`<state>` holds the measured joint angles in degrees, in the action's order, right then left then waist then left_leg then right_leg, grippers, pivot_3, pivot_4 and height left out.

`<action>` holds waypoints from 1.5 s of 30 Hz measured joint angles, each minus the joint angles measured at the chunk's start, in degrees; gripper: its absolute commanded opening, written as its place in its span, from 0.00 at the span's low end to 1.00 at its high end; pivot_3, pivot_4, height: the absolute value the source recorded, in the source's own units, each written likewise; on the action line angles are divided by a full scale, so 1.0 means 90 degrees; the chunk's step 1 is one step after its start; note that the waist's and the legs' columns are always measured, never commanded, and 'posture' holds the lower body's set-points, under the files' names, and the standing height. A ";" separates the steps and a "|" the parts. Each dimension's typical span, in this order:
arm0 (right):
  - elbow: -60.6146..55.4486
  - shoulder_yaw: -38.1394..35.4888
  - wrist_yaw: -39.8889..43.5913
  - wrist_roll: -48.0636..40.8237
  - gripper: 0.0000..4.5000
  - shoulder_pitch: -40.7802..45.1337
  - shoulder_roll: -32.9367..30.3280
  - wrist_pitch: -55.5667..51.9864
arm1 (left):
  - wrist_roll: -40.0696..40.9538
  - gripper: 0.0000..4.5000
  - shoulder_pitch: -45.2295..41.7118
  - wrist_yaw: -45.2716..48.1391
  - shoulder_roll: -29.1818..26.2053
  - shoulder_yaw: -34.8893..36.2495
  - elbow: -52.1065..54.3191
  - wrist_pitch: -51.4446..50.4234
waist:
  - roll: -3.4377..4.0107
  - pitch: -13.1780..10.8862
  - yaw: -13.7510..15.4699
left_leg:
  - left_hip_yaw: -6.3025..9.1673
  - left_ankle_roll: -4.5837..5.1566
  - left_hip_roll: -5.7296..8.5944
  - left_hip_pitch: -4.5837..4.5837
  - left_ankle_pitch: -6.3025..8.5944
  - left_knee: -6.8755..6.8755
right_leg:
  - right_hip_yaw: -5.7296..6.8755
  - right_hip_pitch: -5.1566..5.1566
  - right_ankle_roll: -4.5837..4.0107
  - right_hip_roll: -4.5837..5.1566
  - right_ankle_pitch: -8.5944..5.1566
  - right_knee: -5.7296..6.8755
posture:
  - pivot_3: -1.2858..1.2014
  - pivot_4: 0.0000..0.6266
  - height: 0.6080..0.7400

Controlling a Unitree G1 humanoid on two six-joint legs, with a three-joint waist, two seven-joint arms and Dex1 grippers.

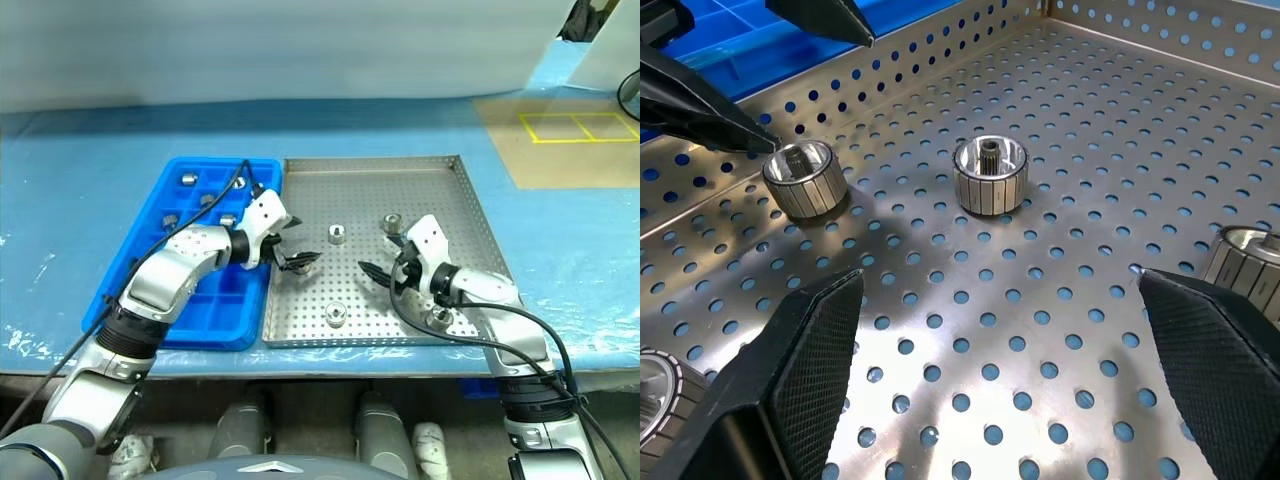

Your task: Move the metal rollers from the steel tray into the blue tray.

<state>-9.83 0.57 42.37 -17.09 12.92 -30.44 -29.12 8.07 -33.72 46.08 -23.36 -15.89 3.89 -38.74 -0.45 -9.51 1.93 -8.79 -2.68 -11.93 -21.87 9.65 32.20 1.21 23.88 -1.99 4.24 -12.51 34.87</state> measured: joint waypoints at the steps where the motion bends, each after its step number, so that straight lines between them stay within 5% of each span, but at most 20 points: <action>1: -0.0001 0.0000 -0.0001 -0.0006 1.00 -0.0005 0.0000 -0.0014 | -0.0002 0.99 -0.0001 0.0034 -0.0051 -0.0049 0.0013 -0.0091 | 0.0000 0.0000 -0.0004 | 0.0000 0.0002 0.0000 0.0000 -0.0001 0.0000 | 0.0000 0.0000 0.0000 0.0000 0.0000 0.0000 | 0.43 0.24 1.00; 11: -0.0056 0.0020 -0.0025 -0.0015 1.00 -0.0093 0.0033 -0.0037 | -0.0237 0.99 -0.0469 0.0550 -0.0789 -0.0833 0.0129 -0.0776 | 0.0002 -0.0001 -0.0065 | 0.0001 -0.0003 0.0001 0.0000 -0.0002 0.0002 | 0.0001 -0.0003 0.0000 0.0001 0.0000 0.0000 | 0.43 0.24 1.00; 22: -0.0180 0.0080 -0.0126 -0.0016 1.00 -0.0165 0.0129 -0.0074 | -0.1075 0.99 -0.0967 0.1261 -0.1146 -0.1830 -0.0266 0.0013 | 0.0034 -0.0001 -0.0117 | 0.0001 -0.0007 0.0002 0.0035 -0.0001 0.0000 | 0.0001 -0.0043 0.0000 0.0002 -0.0001 -0.0002 | 0.43 0.24 1.00; 26: -0.0260 0.0080 -0.0147 -0.0017 1.00 -0.0183 0.0142 -0.0099 | -0.1247 0.80 -0.1114 0.1198 -0.0972 -0.1783 -0.0770 0.0248 | 0.0042 0.0001 -0.0117 | 0.0001 0.0006 0.0003 0.0080 0.0008 -0.0001 | 0.0001 -0.0086 0.0002 0.0004 -0.0002 -0.0007 | 0.43 0.24 1.00; 36: -0.0264 0.0079 -0.0243 -0.0018 1.00 -0.0268 0.0152 -0.0124 | -0.1391 0.02 -0.1154 0.1342 -0.0886 -0.1710 -0.1073 0.0496 | 0.0072 0.0019 -0.0125 | 0.0001 0.0007 0.0004 0.0081 0.0008 -0.0004 | 0.0001 -0.0089 0.0002 0.0005 -0.0002 -0.0011 | 0.42 0.24 1.00; 45: -0.0264 0.0081 -0.0246 -0.0015 1.00 -0.0268 0.0154 -0.0122 | -0.1258 0.01 -0.1005 0.1303 -0.0554 -0.1210 -0.1035 0.0047 | 0.0074 0.0019 -0.0112 | 0.0001 0.0021 0.0009 0.0064 0.0017 -0.0008 | 0.0003 -0.0087 0.0002 0.0010 -0.0003 -0.0034 | 0.43 0.24 1.00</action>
<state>-12.20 1.30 40.16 -17.23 10.50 -29.06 -30.22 -3.26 -42.76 57.81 -28.34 -26.78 -5.43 -38.32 0.21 -9.34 0.92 -8.78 -2.49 -11.85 -21.30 9.80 32.13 1.23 23.10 -1.97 4.33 -12.54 34.56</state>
